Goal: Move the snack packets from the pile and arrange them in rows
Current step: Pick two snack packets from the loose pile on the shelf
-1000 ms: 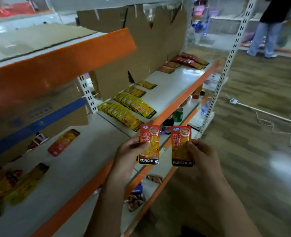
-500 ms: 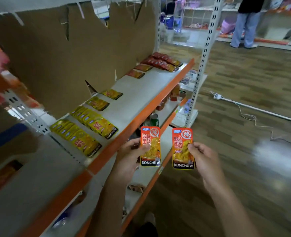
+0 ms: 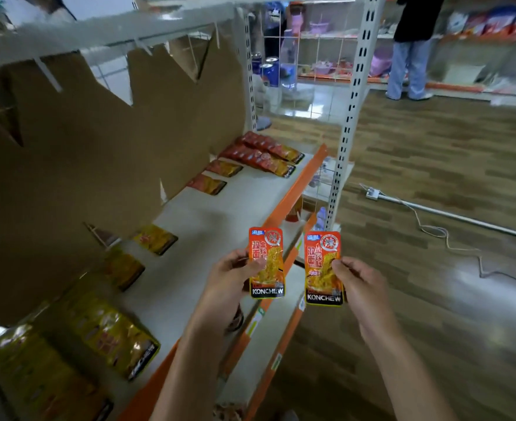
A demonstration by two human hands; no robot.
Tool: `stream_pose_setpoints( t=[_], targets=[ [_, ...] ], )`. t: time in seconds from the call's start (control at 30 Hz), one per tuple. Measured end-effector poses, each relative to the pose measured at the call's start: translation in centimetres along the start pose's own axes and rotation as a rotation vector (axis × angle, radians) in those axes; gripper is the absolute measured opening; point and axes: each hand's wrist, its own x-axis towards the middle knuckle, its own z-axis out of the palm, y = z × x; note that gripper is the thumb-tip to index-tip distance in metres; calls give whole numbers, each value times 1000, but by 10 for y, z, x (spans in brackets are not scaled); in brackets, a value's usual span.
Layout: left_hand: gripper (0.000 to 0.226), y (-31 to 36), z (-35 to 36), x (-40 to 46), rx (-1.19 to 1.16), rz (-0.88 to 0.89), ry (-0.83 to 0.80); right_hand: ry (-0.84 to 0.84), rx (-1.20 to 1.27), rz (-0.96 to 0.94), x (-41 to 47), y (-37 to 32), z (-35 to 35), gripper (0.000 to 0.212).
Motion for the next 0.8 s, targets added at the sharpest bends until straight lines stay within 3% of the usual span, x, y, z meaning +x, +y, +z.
stream_pose_setpoints(
  t=[0.3,0.43,0.53,0.67,0.8],
  targets=[
    [29,34,8,76,-46,-8,82,-76,-10,-44,99,-29,35,10],
    [29,44,1,108,-39,-22,153,-197,-80,-82,147,-38,57,7],
    [26,53,3,132,-65,-14,243,-310,-149,-105,189,-49,76,17],
    [22,63,13,162,-149,19,413,-464,-192,-110,241,-73,97,4],
    [7,70,24,187,-276,54,614,-611,-267,-162,288,-102,117,9]
  ],
)
